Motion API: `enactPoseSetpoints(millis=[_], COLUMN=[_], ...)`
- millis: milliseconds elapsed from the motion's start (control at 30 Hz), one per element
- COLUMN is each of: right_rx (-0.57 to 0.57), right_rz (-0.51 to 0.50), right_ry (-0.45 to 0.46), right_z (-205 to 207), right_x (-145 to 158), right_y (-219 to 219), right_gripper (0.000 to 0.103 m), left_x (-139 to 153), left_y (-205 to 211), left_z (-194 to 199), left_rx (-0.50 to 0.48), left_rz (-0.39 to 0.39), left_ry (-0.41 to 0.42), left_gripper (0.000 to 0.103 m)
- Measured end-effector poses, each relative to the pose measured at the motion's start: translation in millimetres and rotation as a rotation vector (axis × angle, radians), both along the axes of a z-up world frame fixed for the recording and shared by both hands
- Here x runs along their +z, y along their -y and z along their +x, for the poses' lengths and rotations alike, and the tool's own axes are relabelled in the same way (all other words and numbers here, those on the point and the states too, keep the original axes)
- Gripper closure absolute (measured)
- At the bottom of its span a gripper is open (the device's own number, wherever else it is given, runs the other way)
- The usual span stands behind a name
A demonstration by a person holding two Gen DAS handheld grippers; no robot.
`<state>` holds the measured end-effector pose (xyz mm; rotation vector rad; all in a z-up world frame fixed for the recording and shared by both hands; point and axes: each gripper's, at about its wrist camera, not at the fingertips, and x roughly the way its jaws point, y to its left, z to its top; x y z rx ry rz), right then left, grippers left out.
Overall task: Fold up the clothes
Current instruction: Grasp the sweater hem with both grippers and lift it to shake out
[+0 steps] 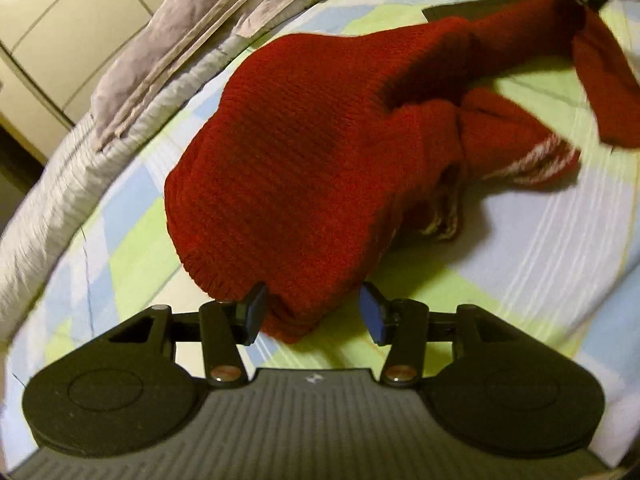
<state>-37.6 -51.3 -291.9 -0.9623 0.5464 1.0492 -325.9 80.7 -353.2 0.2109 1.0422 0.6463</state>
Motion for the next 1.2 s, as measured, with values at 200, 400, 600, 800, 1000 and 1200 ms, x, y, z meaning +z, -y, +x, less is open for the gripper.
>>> enactPoseSetpoints(millis=[200, 400, 600, 800, 1000, 1200], right_rx=[0.334, 0.592, 0.563, 0.520, 0.497, 0.419], right_rz=[0.058, 0.151, 0.250, 0.180, 0.248, 0.379], right_ry=[0.099, 0.113, -0.066, -0.056, -0.014, 0.085], right_z=[-41, -42, -27, -27, -26, -29], right_x=[-31, -51, -21, -32, -30, 1], right_y=[-31, -64, -77, -82, -79, -72], right_gripper=[0.038, 0.047, 0.092, 0.087, 0.088, 0.098], left_x=[-21, -15, 24, 3, -18, 31], left_y=[1, -10, -31, -29, -28, -44], left_z=[8, 3, -14, -7, -1, -16], left_rx=[-0.034, -0.028, 0.050, -0.020, -0.085, -0.034], left_rz=[0.112, 0.123, 0.133, 0.207, 0.279, 0.469], left_ry=[-0.045, 0.061, 0.225, 0.168, 0.118, 0.203], left_gripper=[0.056, 0.093, 0.089, 0.056, 0.090, 0.091])
